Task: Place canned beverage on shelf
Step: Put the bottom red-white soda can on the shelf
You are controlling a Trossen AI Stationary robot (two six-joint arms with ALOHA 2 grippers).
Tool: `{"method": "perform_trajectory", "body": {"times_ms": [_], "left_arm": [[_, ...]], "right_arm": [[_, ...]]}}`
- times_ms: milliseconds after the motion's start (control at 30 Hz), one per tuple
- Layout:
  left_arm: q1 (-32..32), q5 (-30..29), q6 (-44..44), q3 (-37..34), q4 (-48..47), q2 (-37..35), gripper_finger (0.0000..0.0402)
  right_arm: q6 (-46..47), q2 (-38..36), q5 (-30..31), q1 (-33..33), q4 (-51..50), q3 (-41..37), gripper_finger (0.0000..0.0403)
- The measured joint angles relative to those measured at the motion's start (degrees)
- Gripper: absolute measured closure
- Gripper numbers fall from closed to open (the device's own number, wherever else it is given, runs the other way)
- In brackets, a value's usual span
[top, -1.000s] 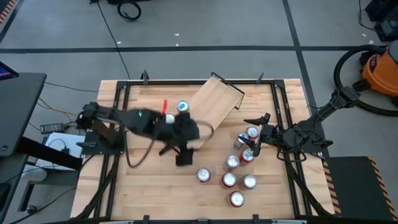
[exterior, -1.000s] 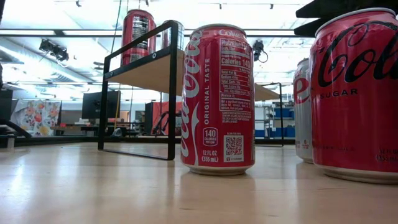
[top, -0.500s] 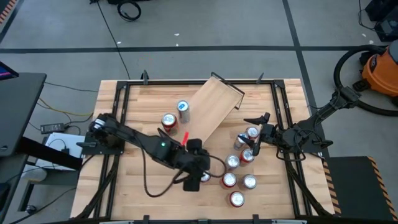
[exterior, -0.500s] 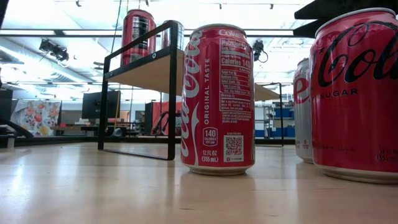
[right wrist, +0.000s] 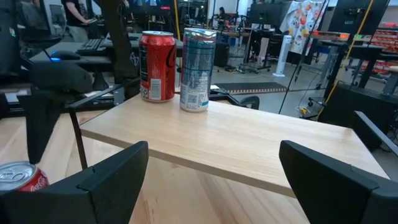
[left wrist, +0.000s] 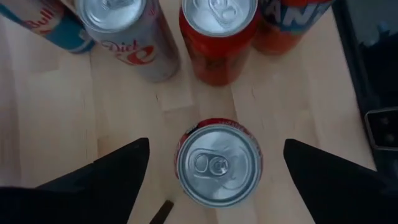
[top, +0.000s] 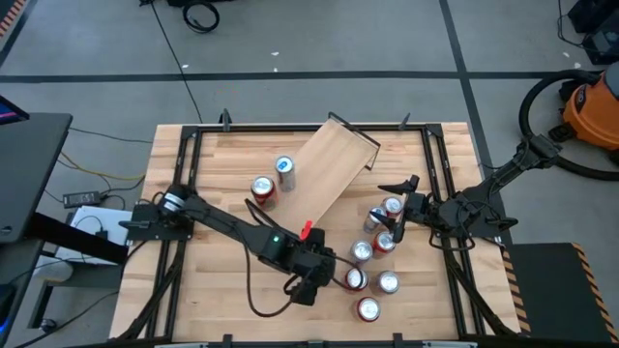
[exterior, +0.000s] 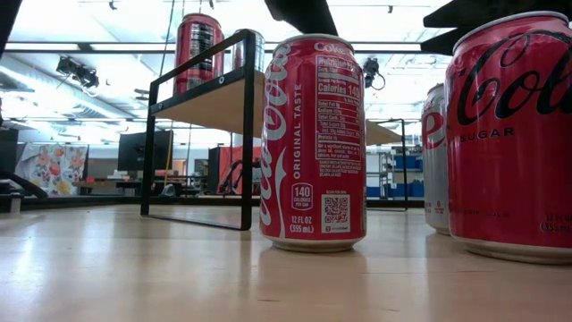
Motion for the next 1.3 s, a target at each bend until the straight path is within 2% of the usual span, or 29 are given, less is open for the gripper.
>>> {"method": "perform_trajectory", "body": {"times_ms": [533,900,1033,1300], "left_arm": [[-0.05,0.51,6.76,0.01,-1.04,3.73,0.0020],[-0.53,1.62,7.67,0.09,-1.24,5.37,0.0084],[-0.40,1.95,6.32,0.09,-1.09,5.07,0.0094],[1.46,1.75,5.92,11.06,-7.84,4.98,0.0097]], "right_arm": [[0.94,0.80,-0.17,-0.02,-0.21,-0.02,0.0029],[1.66,1.45,-0.21,-0.15,-0.35,-0.04,0.0029],[1.97,1.51,-0.20,-0.15,-0.40,-0.04,0.0029],[2.03,1.51,-0.20,-0.15,-0.17,-0.04,0.0029]]}}
